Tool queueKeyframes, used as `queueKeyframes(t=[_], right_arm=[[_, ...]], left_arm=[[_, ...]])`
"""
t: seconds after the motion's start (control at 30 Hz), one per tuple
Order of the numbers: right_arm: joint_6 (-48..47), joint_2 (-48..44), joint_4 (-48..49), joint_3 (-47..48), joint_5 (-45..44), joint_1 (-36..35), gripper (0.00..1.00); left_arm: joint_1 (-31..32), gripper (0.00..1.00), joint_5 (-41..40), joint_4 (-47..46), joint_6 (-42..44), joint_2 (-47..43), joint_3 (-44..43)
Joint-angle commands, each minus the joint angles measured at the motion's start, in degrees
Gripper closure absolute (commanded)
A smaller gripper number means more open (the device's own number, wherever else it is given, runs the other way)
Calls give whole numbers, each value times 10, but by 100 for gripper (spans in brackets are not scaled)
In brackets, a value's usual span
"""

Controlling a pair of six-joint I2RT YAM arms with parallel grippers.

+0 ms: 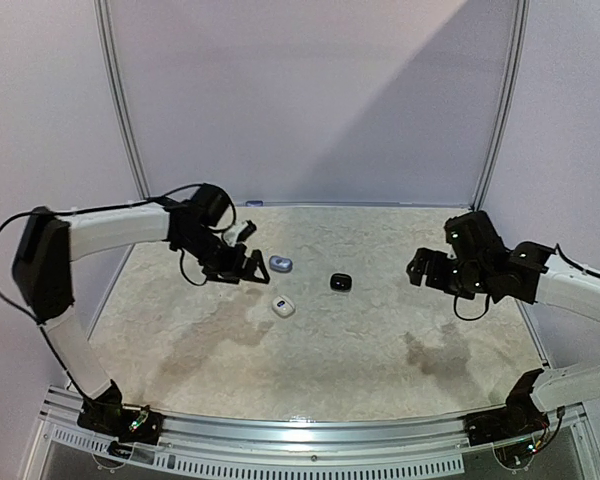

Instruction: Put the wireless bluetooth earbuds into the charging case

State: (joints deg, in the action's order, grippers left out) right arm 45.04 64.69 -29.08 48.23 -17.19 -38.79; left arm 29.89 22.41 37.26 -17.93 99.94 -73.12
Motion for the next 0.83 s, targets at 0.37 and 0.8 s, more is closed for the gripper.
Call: queueKeyframes(t=[0.37, 0.8], right_arm=[[-199, -164, 164, -165, -171, 210, 1], [-102, -245, 121, -232, -193, 210, 1]], left_arm=[[-219, 1, -270, -202, 63, -394, 341], [-225, 1, -320, -301, 95, -459, 447]])
